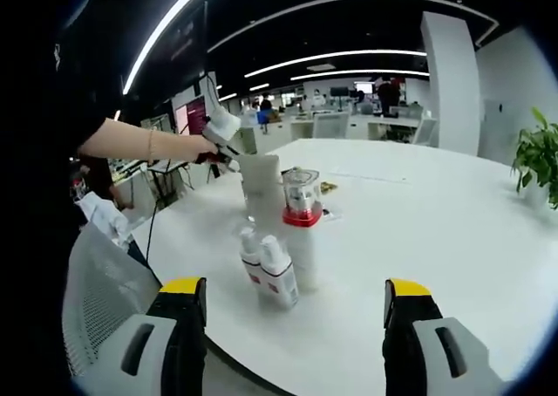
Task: Arrange the skincare products in the storage area until every visible bottle or jar stands upright without overlapping.
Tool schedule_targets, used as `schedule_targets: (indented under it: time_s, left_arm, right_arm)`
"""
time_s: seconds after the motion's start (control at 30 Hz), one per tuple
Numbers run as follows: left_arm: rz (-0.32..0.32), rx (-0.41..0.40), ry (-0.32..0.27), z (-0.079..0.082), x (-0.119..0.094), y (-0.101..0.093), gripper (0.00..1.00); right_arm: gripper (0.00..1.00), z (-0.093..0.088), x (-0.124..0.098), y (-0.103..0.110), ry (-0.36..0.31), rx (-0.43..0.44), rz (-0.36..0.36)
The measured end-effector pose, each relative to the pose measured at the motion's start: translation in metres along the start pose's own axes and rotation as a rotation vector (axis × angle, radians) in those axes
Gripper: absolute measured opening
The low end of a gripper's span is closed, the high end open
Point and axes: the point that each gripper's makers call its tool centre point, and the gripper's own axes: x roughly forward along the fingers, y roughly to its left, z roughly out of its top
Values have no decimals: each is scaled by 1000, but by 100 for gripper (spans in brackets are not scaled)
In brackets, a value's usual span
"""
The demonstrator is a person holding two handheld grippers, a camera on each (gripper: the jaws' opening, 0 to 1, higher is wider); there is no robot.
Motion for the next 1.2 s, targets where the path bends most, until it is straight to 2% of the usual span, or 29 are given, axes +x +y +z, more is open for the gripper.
schedule_targets:
  time_s: [0.13,0.2,0.33,0.43,0.63,0.77,0.9,1.07,1.1,1.2]
  left_arm:
    - [-26,21,-19,5,-22,-17,2]
    - [-33,62,-18,6,-33,-26,2]
    - [-32,98,-27,2,-49,-29,2]
    - [-34,118,-26,-3,-69,-42,2]
    - [-50,108,-36,-10,-83,-53,2]
    - [-80,110,-46,-15,-105,-73,2]
    - [-114,109,-53,-26,-118,-87,2]
    - [-149,97,-67,-36,-135,-107,2]
    - [-185,78,-79,-37,-135,-115,2]
    - [-199,84,-84,-41,-142,-128,2]
  right_arm:
    - [86,11,-4,0,-35,-9,-3]
    - [86,18,-5,2,-41,-25,-1]
    - [87,38,-3,16,-69,-120,48]
    - [87,56,2,37,-70,-214,94]
    - [87,73,13,74,-67,-327,178]
    - [85,74,26,96,-52,-410,253]
    - [84,71,40,119,-29,-471,315]
    - [83,75,49,142,-31,-493,376]
    - [83,75,51,145,-30,-503,384]
    - [82,75,55,151,-18,-524,410]
